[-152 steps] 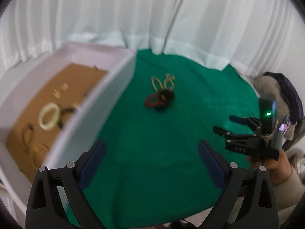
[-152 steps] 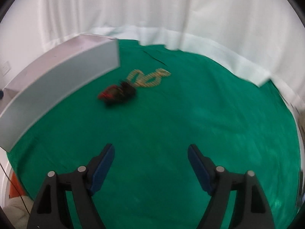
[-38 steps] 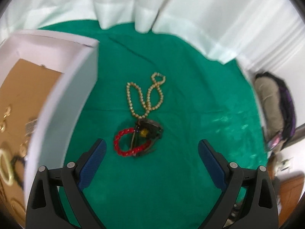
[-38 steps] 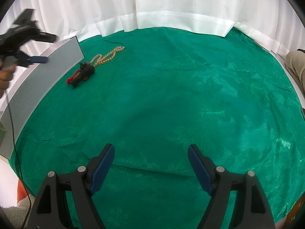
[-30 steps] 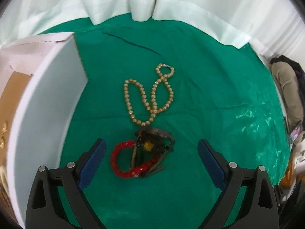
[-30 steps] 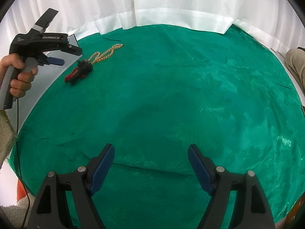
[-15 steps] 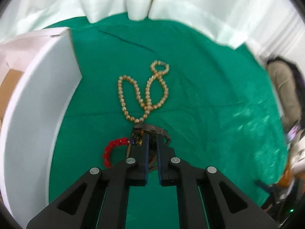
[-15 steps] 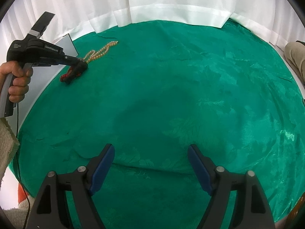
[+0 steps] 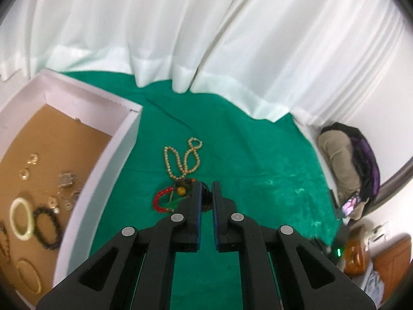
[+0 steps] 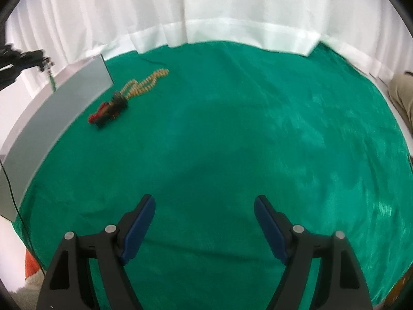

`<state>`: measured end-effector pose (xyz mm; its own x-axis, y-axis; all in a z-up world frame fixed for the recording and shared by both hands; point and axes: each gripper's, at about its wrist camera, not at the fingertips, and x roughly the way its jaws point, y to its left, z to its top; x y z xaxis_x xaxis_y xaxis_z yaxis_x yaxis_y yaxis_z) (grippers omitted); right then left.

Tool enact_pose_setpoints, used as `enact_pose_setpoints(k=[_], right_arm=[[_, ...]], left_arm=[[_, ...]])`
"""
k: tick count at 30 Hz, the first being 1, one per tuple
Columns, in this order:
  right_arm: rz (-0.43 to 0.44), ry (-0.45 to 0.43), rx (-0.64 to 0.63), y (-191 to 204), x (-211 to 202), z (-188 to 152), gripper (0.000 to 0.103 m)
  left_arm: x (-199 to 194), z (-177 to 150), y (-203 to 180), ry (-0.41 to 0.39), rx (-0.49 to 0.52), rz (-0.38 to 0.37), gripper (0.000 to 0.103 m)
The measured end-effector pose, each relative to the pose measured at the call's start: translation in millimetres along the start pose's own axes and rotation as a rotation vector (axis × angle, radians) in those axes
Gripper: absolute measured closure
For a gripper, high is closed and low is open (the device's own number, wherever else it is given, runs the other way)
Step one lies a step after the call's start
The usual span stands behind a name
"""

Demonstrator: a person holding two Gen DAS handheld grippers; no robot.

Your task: Organize jewelry

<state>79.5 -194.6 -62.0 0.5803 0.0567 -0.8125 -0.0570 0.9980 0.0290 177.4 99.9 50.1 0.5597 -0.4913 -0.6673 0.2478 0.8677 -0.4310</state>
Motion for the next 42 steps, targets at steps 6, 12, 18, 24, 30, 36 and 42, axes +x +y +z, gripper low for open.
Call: enact_pose_setpoints(k=[6,12,18,24,30,36,42], right_arm=[[0.245,0.000,0.058,18.7,31.6,97.5,0.022],[0.325,0.181,0.087,76.3,133.8,190.8,0.023],[0.067,0.291,-0.111,148.8,200.7,202.3,0.023],[0.018,0.249,-0.168,158.2,181.8,198.8,0.096],[0.071,0.132,-0.140,148.9,127.8,220.8,0.095],[0.147,0.009,-0.184,159.1,49.8,247.9,0.095],[0.255,-0.115,-0.291,200.6,-40.1,267.9,0.095]], left_arm=[[-23.5,-30.8,3.5,0.009,0.002,0.017,0.098],[-18.1,-58.6,19.6,0.032,-0.018,0.085,0.098],[-14.4,-70.2,24.4,-0.001,0.020,0.230,0.098],[-12.8,-71.7,19.9,-0.040,0.087,0.311,0.098],[-23.9,-69.3,14.6,-0.080,0.131,0.362,0.098],[-57.3,-60.0,21.2,-0.110,0.070,0.258,0.098],[-124.6,-49.1,34.7,-0.181,-0.009,0.174,0.098]])
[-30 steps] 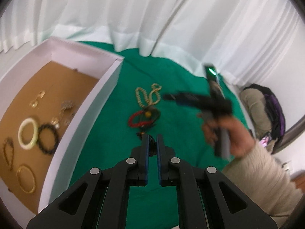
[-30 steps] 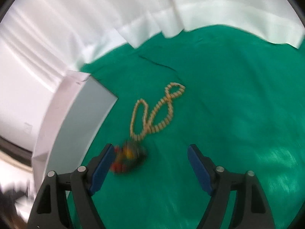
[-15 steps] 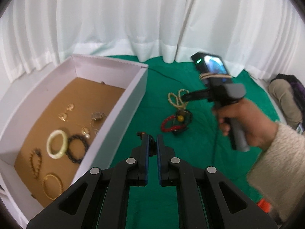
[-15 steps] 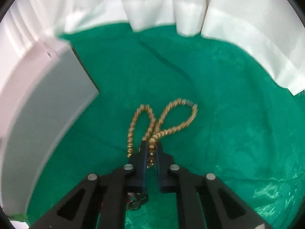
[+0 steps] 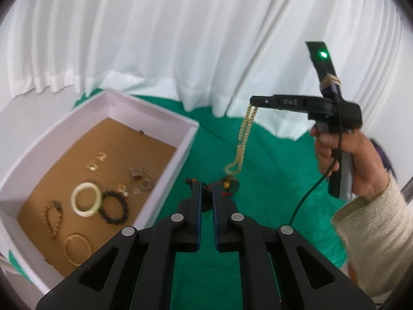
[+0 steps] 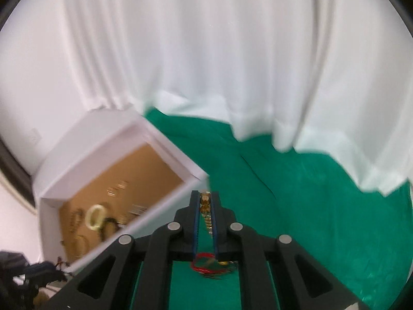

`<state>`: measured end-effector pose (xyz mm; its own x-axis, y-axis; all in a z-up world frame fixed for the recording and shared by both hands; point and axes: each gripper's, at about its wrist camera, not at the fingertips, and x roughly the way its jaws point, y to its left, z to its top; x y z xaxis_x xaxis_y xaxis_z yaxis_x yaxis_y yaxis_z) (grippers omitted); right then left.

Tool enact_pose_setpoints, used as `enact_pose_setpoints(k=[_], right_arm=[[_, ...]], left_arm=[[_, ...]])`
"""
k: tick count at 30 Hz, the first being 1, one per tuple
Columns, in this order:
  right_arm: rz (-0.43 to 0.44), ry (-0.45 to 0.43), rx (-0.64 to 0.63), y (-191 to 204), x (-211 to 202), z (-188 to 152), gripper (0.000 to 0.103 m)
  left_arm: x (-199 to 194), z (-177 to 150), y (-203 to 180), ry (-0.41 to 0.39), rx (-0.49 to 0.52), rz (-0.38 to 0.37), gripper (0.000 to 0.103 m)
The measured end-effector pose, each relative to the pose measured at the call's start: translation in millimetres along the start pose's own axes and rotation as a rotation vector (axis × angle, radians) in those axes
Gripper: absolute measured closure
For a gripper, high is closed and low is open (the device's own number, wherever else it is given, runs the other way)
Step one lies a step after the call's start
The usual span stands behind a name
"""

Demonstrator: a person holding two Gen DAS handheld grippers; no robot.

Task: Organize jewelry
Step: 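Grasp the pearl-bead necklace with the right tool while the left tool lifts, then carry the pearl-bead necklace into the white box and open both tools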

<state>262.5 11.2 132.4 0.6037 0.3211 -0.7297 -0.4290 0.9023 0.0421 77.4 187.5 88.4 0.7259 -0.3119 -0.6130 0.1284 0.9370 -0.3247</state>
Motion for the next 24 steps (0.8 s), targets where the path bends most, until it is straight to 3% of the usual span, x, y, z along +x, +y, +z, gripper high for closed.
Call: enact_pose_setpoints(k=[6,11,17,24], right_arm=[[0.109,-0.120,-0.103,67.9,-51.4,33.6,0.095],[0.230,-0.159,-0.160,123.5,-69.1,59.1,0.095],[0.305,-0.132,-0.203,178.5,-54.1,63.0,0.095],[0.335,0.014,-0.235,210.7,2.0,21.2,0.095]], left_arm=[[-62.6,17.8,34.9,-0.081,-0.053,0.044,0.098],[-87.2,22.8,72.6,-0.107,-0.087,0.151,0.098],[-72.8,5.3,114.9,-0.047,-0.156,0.207,0.098],[-21.7,-24.6,154.3,0.076,-0.228,0.229,0.098]])
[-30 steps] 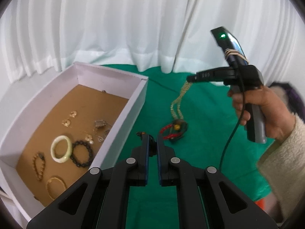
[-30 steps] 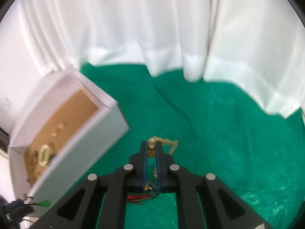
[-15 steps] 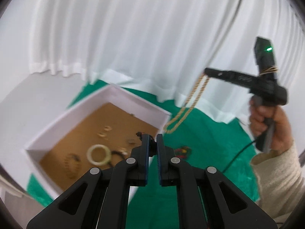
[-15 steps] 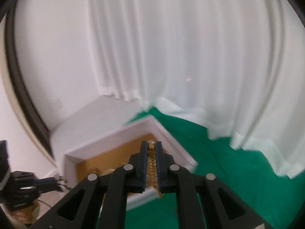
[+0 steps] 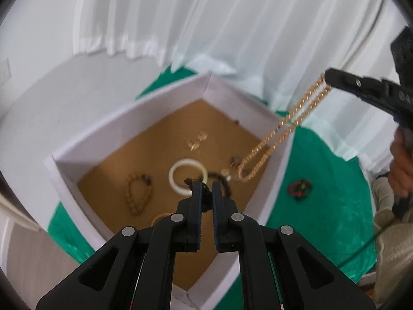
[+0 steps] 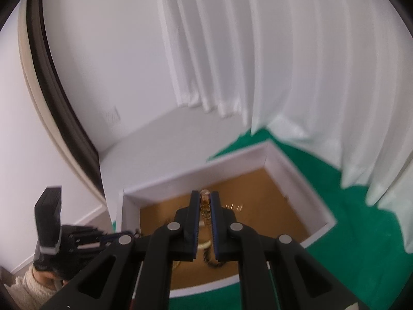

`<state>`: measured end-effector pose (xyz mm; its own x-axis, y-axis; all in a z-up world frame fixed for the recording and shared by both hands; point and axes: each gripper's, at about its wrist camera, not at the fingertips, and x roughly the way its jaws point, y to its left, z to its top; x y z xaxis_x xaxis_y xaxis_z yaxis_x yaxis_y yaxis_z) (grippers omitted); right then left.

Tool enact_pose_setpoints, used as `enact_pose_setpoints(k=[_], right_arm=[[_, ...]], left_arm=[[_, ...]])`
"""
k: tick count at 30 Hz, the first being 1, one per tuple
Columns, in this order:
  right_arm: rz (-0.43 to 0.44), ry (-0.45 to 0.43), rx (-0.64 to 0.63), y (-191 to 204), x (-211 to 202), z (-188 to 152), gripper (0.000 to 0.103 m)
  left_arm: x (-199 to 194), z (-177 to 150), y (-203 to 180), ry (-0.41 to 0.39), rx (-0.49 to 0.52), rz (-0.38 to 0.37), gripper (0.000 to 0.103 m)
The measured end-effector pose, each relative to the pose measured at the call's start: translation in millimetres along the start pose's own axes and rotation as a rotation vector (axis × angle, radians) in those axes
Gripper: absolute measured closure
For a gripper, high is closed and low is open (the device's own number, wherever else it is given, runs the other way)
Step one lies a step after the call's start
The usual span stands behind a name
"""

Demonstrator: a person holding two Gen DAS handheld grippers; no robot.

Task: Organize jewelry
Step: 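Carry the pearl-bead necklace into the white box and open both tools, then withdraw both tools from the box back over the cloth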

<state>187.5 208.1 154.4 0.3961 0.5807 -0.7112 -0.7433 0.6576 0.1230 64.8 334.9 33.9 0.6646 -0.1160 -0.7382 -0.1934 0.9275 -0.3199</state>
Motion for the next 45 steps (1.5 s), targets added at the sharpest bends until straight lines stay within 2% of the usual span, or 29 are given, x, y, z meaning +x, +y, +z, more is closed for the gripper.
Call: enact_pose_setpoints(k=[7,8,9,10,11,12,14,16,20,21,24,27,33,40,45], right_arm=[[0.012,0.185,0.019,1.5,72.9,-56.7,0.094],[0.022,0.211,0.026,1.4,82.3,-64.0,0.093],[0.022,0.226,0.032,1.5,88.0,-69.5,0.093],[0.012,0.230,0.032,1.6,88.5,-71.2,0.091],[0.000,0.225,0.029,1.8,86.6,-71.6,0.082],[0.001,0.214,0.026,2.4,81.8,-69.4,0.071],[0.010,0.166,0.018,3.6,61.2,-60.6,0.065],[-0.004,0.114,-0.009,7.8,37.8,-50.4,0.064],[-0.052,-0.028,-0.075,14.3,-23.5,-35.0,0.041],[-0.061,-0.053,-0.083,13.5,-34.1,-34.1,0.039],[-0.118,-0.106,-0.111,8.0,-62.4,-46.8,0.036],[-0.171,-0.105,-0.110,-1.2,-70.5,-73.2,0.032],[-0.241,0.005,-0.028,-39.1,-62.0,-146.5,0.032],[-0.331,0.053,0.087,-84.6,-71.5,-213.5,0.032],[-0.386,0.099,0.228,-124.0,-78.8,-271.9,0.032]], left_arm=[[48.8,-14.4,1.1,0.083,-0.004,0.030,0.097],[51.4,-14.8,-0.1,0.089,0.000,0.047,0.092],[53.0,-15.8,0.3,0.093,0.002,0.058,0.079],[53.4,-15.9,-0.2,0.093,0.002,0.069,0.071],[50.8,-15.0,0.1,0.082,0.001,0.080,0.057],[45.4,-14.2,-0.6,0.063,0.002,0.092,0.048],[33.2,-11.3,-2.6,0.030,0.007,0.108,0.042],[20.9,-7.5,-6.8,-0.004,0.014,0.114,0.034],[-2.5,-5.9,-32.2,-0.087,0.072,0.153,0.016],[-6.5,-7.8,-42.1,-0.103,0.096,0.161,0.012],[-9.8,-17.8,-70.7,-0.124,0.151,0.162,0.010],[-4.5,-28.7,-93.5,-0.121,0.187,0.143,0.010],[17.7,-49.4,-131.1,-0.061,0.225,0.102,0.010],[31.8,-68.7,-159.0,-0.015,0.269,0.064,0.010],[59.1,-89.1,-174.0,0.086,0.292,0.019,0.010]])
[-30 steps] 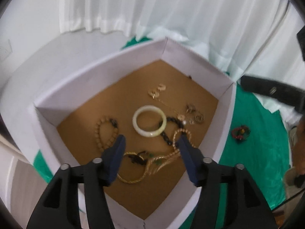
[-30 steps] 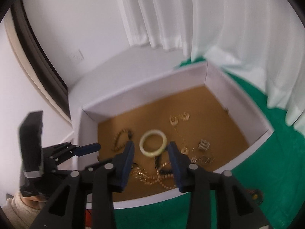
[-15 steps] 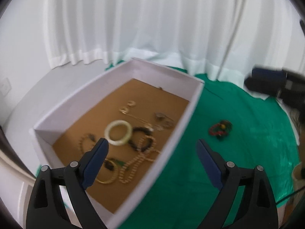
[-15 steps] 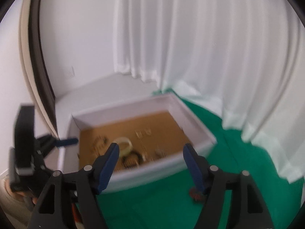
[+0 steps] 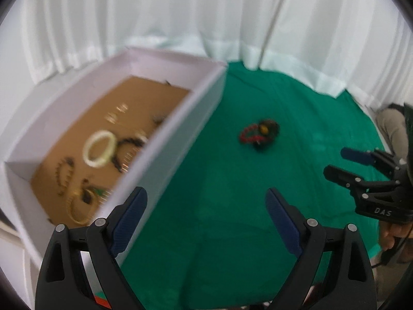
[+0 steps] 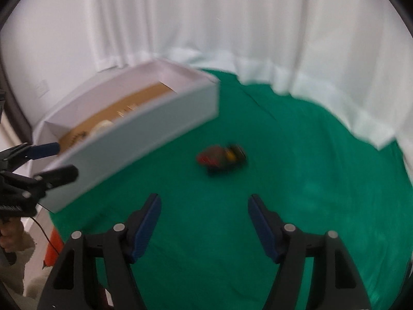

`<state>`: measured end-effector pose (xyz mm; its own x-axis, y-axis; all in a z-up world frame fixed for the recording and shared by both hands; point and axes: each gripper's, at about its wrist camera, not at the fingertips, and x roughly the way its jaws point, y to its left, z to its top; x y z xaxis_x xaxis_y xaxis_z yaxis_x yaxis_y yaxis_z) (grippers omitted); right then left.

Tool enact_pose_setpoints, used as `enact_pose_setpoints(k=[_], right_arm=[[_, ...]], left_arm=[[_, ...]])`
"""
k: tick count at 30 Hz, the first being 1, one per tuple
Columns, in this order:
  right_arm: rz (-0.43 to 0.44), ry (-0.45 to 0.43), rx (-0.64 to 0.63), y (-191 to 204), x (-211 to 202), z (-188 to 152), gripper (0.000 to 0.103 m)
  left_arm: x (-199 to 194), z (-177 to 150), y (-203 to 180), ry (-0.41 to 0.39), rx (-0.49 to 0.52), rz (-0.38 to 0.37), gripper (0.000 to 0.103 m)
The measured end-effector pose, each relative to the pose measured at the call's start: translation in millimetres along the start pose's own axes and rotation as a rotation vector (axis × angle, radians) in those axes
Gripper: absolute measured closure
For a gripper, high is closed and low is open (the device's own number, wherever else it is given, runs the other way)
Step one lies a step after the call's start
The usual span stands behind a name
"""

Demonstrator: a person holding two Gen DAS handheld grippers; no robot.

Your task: Organize jewelry

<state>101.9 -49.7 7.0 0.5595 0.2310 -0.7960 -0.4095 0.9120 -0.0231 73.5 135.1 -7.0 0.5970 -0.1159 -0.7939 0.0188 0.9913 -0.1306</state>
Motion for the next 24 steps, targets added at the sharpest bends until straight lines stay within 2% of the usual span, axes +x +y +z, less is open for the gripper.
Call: enact_pose_setpoints(k=[6,11,13,18,19,23,24], right_arm=[[0.013,0.084,0.158,-39.0,21.6,-48.0,0.032],[0.034,0.103,0.226,-50.0,29.0,-66.6,0.032],[0.040,0.105,0.240,-52.0,29.2,-71.8,0.032],[0.051,0.106,0.265,-56.4,28.3,-77.9,0.032],[0.052,0.108,0.269,-57.1,28.2,-79.4,0.032],[0.064,0.122,0.304,-64.5,32.2,-86.5,0.032],[0.069,0.127,0.320,-67.3,34.6,-88.2,0.032]], left_arm=[[39.3,-0.5,-24.0,0.092,0.019,-0.102,0.010],[77.3,28.3,-29.1,0.130,-0.030,-0.217,0.013],[95.8,42.3,-39.3,0.139,0.055,-0.249,0.015],[134.3,52.6,-66.4,0.169,0.349,-0.228,0.026],[139.6,53.5,-68.7,0.174,0.386,-0.227,0.027],[152.8,63.2,-74.1,0.170,0.431,-0.260,0.033],[156.8,65.0,-76.7,0.169,0.448,-0.268,0.038]])
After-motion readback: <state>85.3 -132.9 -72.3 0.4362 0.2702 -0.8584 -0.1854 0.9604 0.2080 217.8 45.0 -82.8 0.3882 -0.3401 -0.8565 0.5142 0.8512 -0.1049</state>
